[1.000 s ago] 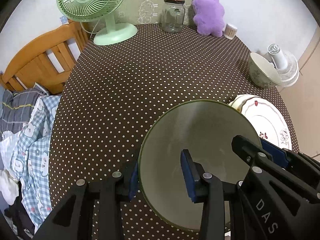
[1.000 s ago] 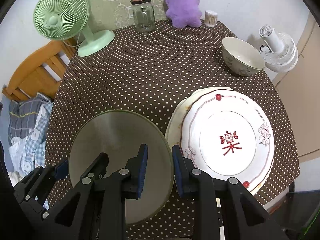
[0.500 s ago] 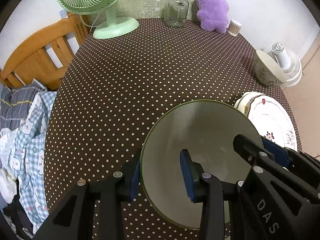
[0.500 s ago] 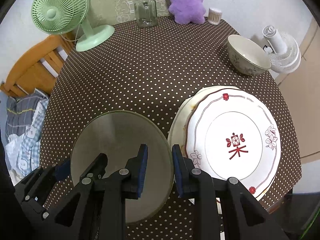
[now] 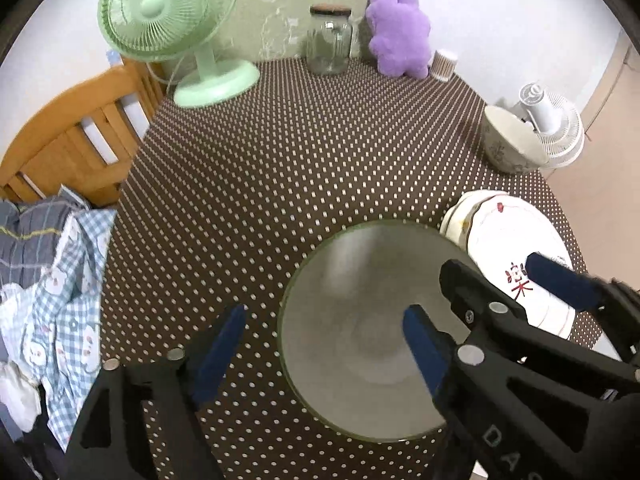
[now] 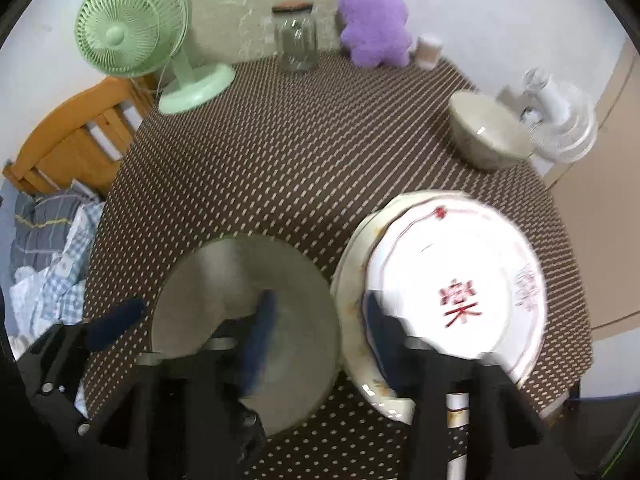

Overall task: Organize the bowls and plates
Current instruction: 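Carry the nested grey-green bowls toward the cream bowl beside the white fan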

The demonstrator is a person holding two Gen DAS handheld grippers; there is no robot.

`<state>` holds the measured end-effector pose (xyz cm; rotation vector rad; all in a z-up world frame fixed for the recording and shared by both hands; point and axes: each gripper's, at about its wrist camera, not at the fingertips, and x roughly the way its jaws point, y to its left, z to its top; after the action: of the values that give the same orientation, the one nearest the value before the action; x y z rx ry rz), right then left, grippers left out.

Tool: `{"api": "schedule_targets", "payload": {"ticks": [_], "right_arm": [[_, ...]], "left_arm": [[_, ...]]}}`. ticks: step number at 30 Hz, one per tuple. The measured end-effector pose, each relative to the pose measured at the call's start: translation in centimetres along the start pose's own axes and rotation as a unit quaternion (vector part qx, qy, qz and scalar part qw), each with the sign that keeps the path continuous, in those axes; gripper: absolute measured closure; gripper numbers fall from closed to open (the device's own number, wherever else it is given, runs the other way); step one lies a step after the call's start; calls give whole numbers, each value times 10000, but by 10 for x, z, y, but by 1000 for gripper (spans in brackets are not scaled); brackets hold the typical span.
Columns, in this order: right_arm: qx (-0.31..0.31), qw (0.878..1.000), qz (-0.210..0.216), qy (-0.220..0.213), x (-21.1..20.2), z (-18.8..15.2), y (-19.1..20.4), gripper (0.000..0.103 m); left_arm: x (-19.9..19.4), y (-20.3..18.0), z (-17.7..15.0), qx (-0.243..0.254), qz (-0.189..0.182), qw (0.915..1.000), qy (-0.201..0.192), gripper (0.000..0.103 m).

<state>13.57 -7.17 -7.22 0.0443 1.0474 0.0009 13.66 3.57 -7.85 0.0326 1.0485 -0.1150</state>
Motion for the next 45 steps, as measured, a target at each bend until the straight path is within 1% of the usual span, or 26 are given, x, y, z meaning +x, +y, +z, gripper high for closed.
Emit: {"api": "schedule_targets", "payload": {"ticks": [1, 2, 5, 7, 10, 15, 22, 24, 29, 33, 45], "right_arm": [[-3, 9999, -40, -147, -7, 0, 1, 34], [-15, 9998, -46, -206, -11, 1, 1, 34], [66, 9997, 44, -238, -21, 5, 2, 32], [91, 9993, 74, -349, -30, 8, 1, 24], [81, 9985, 89, -530, -44, 13, -1, 19], [139, 9973, 197, -696, -59, 23, -12, 18], [105, 9965, 224, -804, -66, 36, -36, 18], [30, 9962, 231, -835, -68, 42, -44, 18], [-52, 9957, 229, -900, -68, 61, -71, 18], [-38, 9955, 261, -908, -65, 75, -94, 18], [-83, 9956, 295, -886, -37, 110, -156, 18]], "left_arm": [[-4, 0, 2, 14, 21, 10000, -52, 18], [-9, 1, 4, 19, 12, 9999, -101, 17], [-22, -1, 9, 72, -35, 9997, -249, 17], [-32, -2, 13, 122, -41, 9991, -404, 17], [-42, -7, 21, 125, -51, 9985, -528, 17], [-53, -19, 33, 84, 18, 9979, -636, 16], [-58, -45, 43, 41, 97, 9968, -786, 16], [-58, -56, 50, 28, 143, 9964, -838, 17], [-56, -79, 65, -29, 117, 9958, -904, 17], [-49, -101, 79, -43, 111, 9960, -889, 18], [-15, -161, 116, 47, 202, 9960, -872, 20]]}}
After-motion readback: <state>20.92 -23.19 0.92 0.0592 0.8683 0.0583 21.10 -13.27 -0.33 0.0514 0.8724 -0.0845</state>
